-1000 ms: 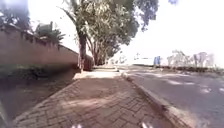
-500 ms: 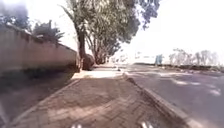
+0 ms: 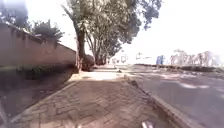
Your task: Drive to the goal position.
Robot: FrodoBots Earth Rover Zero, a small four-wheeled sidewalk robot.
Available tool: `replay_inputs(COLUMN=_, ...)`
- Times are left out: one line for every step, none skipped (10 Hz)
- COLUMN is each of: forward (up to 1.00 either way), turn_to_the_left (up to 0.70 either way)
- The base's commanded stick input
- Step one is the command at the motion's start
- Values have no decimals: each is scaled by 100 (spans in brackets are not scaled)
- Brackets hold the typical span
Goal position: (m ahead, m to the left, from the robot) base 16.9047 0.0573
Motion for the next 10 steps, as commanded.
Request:
replay_inputs(forward=70, turn_to_the_left=0)
replay_inputs(forward=70, turn_to_the_left=0)
replay_inputs(forward=70, turn_to_the_left=0)
replay_inputs(forward=70, turn_to_the_left=0)
replay_inputs(forward=70, turn_to_the_left=0)
replay_inputs(forward=70, turn_to_the_left=0)
replay_inputs(forward=70, turn_to_the_left=0)
replay_inputs(forward=70, turn_to_the_left=0)
replay_inputs(forward=70, turn_to_the_left=0)
replay_inputs(forward=70, turn_to_the_left=0)
